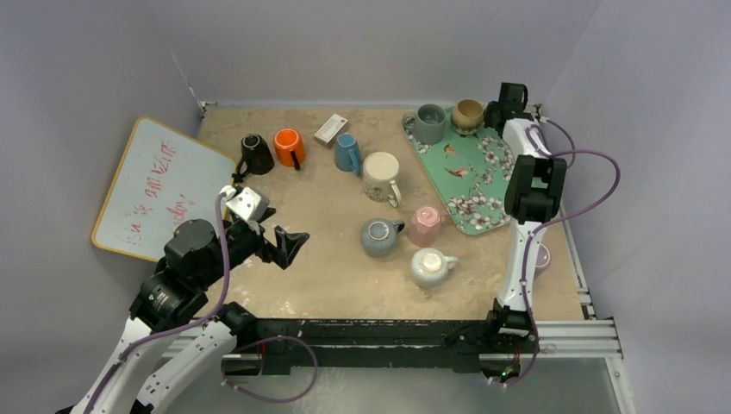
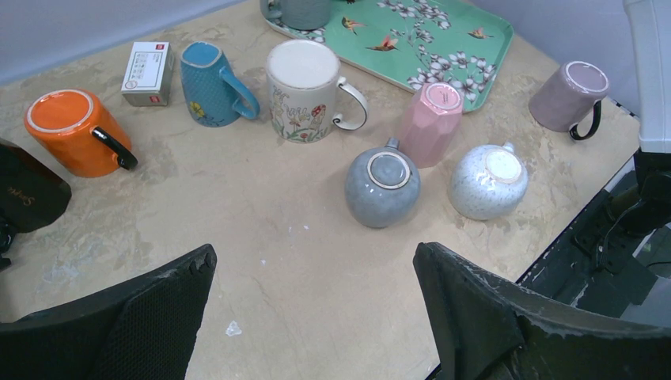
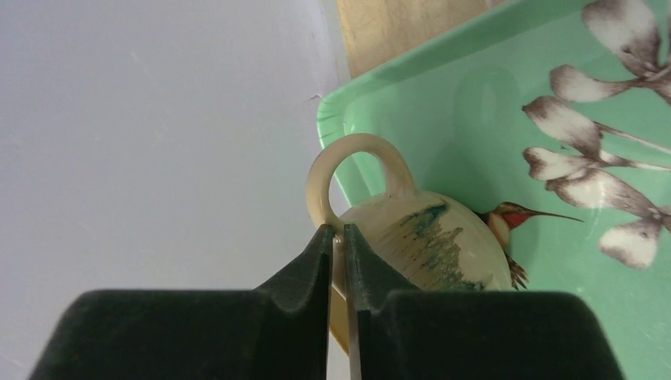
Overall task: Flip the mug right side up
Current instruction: Place the cup on the tray.
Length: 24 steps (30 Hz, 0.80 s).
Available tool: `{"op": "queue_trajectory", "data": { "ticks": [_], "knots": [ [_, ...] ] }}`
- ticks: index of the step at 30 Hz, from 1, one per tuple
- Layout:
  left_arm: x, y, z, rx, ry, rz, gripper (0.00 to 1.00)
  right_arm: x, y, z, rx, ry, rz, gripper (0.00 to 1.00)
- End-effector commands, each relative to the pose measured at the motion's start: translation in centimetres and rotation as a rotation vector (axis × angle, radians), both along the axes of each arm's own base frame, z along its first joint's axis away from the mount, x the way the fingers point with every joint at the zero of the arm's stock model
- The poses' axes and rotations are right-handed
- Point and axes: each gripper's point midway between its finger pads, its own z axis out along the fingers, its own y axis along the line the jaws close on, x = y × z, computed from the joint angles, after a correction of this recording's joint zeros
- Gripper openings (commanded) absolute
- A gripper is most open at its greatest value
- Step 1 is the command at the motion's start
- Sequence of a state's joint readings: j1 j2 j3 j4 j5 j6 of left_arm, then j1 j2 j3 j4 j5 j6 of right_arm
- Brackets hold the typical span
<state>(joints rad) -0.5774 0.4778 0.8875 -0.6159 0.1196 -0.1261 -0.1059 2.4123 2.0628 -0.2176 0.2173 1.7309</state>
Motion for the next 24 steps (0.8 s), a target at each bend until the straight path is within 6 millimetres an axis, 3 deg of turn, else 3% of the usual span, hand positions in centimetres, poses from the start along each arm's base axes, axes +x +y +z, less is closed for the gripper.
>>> {"op": "queue_trajectory", "data": {
  "ticks": [1, 8, 18, 24],
  "knots": [
    [0.3, -0.4, 0.4, 0.004, -0.028, -0.017, 0.96, 1.7, 0.2, 2.5, -0.017, -0.079, 0.015, 0.11],
    [0.4, -0.5, 0.3, 0.005, -0.024, -0.021, 0.96, 2.6, 0.3, 2.5, -0.028, -0.094, 0.026, 0.04],
    [0.4, -0.5, 0.3, 0.006, -0.023, -0.021, 0.97, 3.6, 0.3, 3.4, -0.025, -0.124, 0.025, 0.03],
    [0.5, -0.4, 0.3, 0.009, -0.026, -0.016, 0.97, 3.2, 0.6, 5.3, -0.057, -0.143, 0.07, 0.16]
  ]
}}
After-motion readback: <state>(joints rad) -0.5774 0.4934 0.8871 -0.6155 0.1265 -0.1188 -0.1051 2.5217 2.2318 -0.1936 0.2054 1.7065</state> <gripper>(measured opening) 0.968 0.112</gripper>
